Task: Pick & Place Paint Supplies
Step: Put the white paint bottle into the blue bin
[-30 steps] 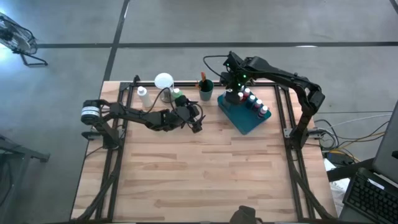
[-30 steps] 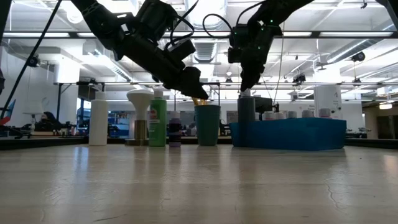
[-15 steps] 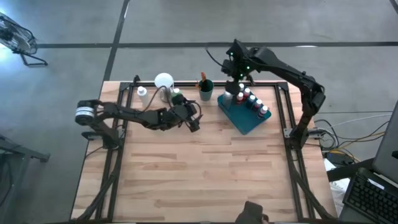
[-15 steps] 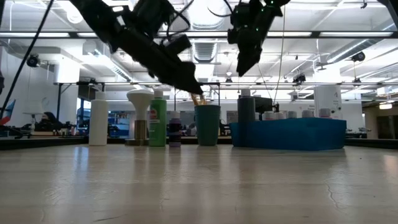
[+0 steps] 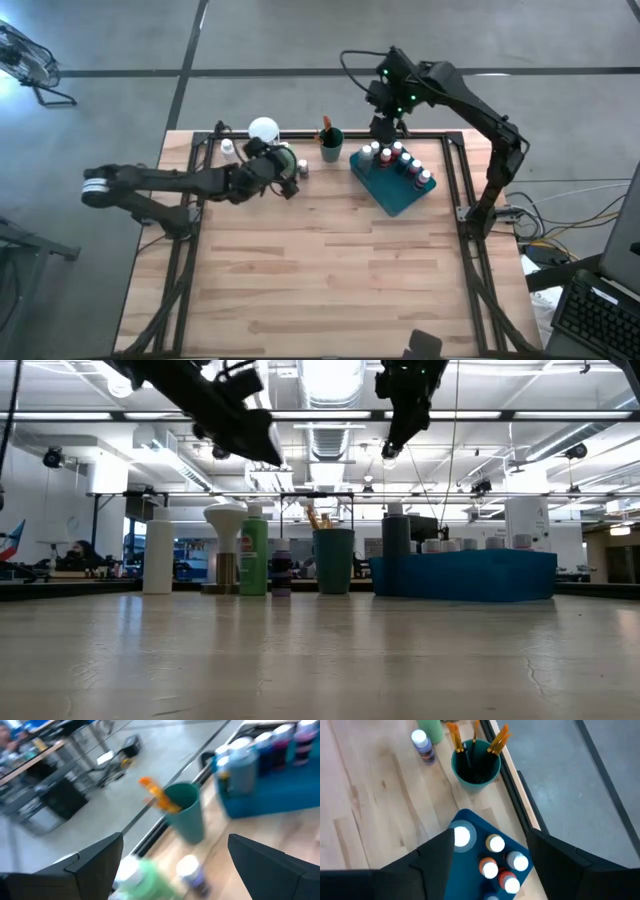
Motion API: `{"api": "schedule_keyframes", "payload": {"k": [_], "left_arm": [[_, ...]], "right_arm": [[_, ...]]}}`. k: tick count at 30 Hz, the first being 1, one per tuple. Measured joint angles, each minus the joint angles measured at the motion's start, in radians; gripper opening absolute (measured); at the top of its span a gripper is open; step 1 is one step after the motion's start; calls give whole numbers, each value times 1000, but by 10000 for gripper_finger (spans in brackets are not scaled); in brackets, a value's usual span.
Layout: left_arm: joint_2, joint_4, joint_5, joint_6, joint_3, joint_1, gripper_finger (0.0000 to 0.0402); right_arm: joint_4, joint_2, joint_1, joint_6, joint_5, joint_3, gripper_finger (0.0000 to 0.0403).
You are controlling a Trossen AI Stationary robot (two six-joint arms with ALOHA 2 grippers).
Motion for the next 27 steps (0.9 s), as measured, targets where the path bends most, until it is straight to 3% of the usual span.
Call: {"api": "schedule_keyframes", "payload": {"k": [10, 17, 21, 27], "left_arm": [[-158, -371, -206, -260, -2, -41, 364], [-182, -624, -378, -547, -27, -198, 353], [-193, -671, -493, -739, -104, -300, 345], [-233, -673, -535, -1030, -248, -362, 343]], "right_arm": [[-38, -48, 0, 14, 4, -13, 218], [-36, -64, 0, 3, 6, -13, 207], [-29, -64, 0, -16, 5, -15, 201], [-27, -64, 0, -28, 5, -16, 191]]}}
